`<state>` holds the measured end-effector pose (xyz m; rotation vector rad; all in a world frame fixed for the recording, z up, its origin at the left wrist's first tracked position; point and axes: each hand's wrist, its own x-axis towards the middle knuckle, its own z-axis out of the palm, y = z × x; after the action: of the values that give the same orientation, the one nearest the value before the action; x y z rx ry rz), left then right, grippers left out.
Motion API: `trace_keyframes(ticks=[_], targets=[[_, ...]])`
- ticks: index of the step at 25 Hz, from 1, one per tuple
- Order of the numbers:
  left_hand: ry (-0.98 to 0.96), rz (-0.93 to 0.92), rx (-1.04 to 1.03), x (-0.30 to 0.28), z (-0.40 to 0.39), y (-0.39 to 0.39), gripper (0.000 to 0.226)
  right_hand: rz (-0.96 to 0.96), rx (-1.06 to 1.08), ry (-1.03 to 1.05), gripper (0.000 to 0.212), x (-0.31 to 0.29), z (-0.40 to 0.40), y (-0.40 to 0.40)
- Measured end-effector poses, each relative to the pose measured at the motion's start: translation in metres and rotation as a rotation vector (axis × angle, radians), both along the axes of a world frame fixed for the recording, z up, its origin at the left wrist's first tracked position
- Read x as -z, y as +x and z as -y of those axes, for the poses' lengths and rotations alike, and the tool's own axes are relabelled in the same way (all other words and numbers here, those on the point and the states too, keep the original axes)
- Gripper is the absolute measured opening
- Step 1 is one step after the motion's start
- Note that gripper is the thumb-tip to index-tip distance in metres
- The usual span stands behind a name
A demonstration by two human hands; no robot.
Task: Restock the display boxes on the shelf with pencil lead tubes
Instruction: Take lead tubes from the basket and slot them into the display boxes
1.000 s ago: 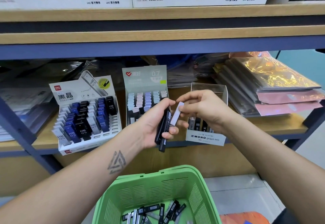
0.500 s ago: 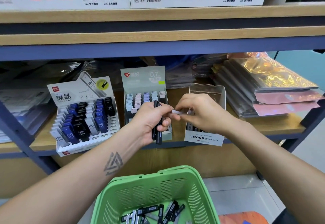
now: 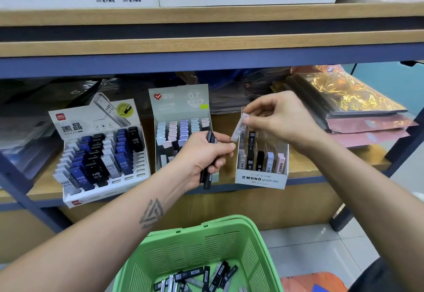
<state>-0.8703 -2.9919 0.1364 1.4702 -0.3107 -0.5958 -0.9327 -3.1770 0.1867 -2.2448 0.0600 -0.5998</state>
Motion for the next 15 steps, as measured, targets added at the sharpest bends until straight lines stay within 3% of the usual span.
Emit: trace_keyframes(ticks=[3,6,15], targets=[[-0.001,-0.078,-0.012,0.001,0.001,0.002,0.017,-0.011,0.173,-0.28,0.012,-0.002,0.014,0.006],[0.017,-0.088,-0.018,0.003,-0.001,0.002,0.012,-0.071,0.217,-0.463,0.014,0.012,0.012,0.014],[0.008,-0.098,0.007,0.003,-0.007,0.001,0.008,-0.097,0.299,-0.591,0.013,0.045,0.0,0.037]])
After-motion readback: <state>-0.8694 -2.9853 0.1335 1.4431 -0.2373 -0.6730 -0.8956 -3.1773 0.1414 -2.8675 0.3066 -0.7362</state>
